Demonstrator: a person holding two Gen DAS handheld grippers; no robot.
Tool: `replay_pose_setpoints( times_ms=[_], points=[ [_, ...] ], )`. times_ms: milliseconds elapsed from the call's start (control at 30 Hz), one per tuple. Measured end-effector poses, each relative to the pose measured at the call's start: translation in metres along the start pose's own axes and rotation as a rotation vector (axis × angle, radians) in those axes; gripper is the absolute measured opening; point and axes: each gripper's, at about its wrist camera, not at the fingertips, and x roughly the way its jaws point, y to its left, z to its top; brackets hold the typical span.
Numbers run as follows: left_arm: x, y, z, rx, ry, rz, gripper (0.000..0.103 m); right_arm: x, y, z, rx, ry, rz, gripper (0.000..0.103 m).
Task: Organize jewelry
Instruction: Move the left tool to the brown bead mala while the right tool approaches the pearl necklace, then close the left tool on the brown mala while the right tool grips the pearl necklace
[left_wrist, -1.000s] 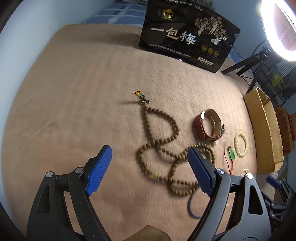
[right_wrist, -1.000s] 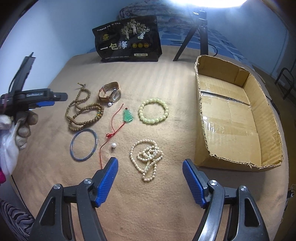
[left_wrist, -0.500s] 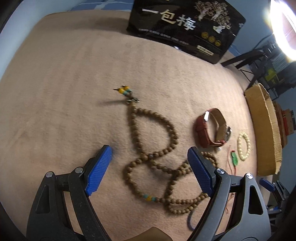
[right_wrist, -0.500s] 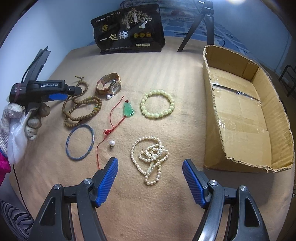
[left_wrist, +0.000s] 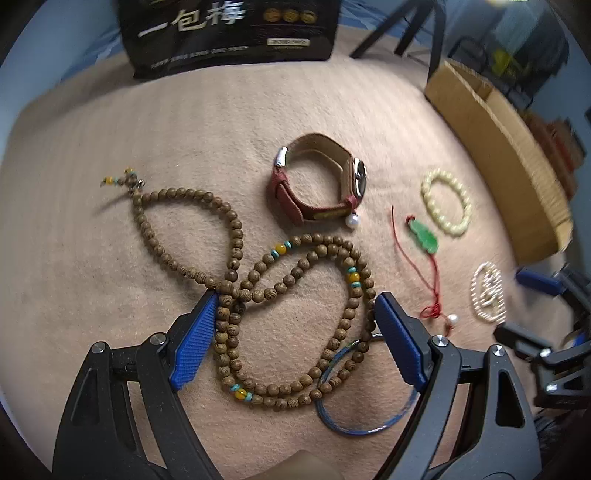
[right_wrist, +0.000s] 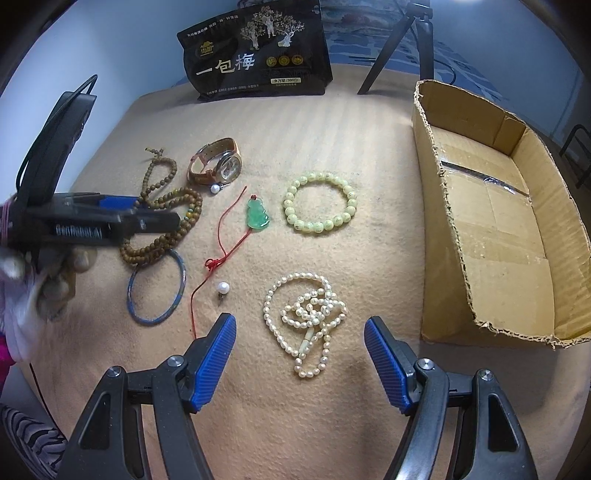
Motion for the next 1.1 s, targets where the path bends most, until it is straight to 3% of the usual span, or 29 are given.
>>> replay_pose_setpoints(
  times_ms=[367, 667, 733, 900, 1100],
  points=[
    [0.016, -0.020, 0.004, 0.049, 0.002, 0.094, 0.086, 0.022, -0.002, 0.008, 0.052, 0.039, -0.038, 0.075],
    [0.021, -0.016, 0.009, 0.029, -0.003, 0.106, 0.084, 0.032, -0.003, 0.013, 0.067, 0.041, -0.057, 0.075],
    [0.019, -0.011, 0.008, 0.019, -0.010, 0.107, 0.079, 0.032, -0.003, 0.013, 0.062, 0.042, -0.063, 0.075],
    [0.014, 0.006, 0.009, -0.029, -0.028, 0.107, 0.045, 0.034, -0.001, 0.013, 0.050, 0.047, -0.077, 0.075],
    [0.008, 0.016, 0.008, -0.032, -0.051, 0.118, 0.022, 0.037, 0.006, 0.012, 0.031, 0.037, -0.102, 0.072]
  ],
)
